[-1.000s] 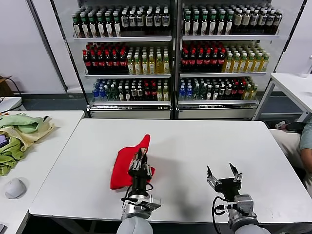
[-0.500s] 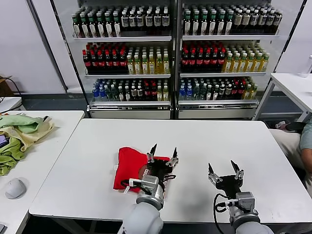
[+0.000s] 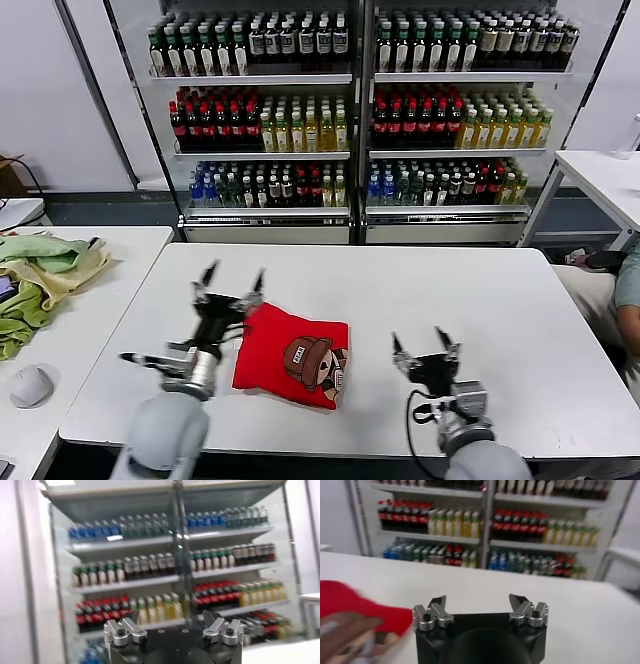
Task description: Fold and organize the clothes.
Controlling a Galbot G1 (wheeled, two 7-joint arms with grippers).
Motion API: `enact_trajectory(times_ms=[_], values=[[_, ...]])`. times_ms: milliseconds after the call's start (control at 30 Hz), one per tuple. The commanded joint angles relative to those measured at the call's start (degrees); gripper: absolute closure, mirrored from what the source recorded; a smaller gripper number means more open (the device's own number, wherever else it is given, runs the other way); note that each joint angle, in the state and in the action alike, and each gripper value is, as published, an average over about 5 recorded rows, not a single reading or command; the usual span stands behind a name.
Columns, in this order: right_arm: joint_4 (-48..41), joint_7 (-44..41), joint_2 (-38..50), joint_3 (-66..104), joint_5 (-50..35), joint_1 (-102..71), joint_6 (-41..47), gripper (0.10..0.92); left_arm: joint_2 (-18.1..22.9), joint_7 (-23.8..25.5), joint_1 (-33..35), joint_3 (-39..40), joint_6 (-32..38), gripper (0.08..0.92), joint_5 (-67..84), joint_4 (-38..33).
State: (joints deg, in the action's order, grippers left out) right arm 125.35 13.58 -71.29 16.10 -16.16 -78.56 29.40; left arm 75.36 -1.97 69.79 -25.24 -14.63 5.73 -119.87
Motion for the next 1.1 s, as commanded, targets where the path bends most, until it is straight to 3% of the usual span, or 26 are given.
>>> enact_trajectory(times_ms=[33,600,933,1100], values=[[-7.22,4.02,-2.70,-16.64,-12.58,7.62,2.62,0.203,-5.95,9.48,3.92,-16.09,9.80,0.177,1.01,2.40],[-14.27,14.31,-3.90,-16.19,-25.21,10.55,1.05,0.214,-3.03,9.05,3.26,-14.37,12.65,0.177,-2.55,4.67],[-14.06,11.29,-4.30,-15.74,-24.22,10.51,-1.72,0.482,-2.96,8.63,3.20,-13.28,12.85,0.177,-3.87,5.08],[-12.63,7.90,-3.92,-15.75,-18.21,10.81,-3.23,0.620,-2.92,8.27,3.02,-12.30,13.02,0.177,-4.61,5.66]])
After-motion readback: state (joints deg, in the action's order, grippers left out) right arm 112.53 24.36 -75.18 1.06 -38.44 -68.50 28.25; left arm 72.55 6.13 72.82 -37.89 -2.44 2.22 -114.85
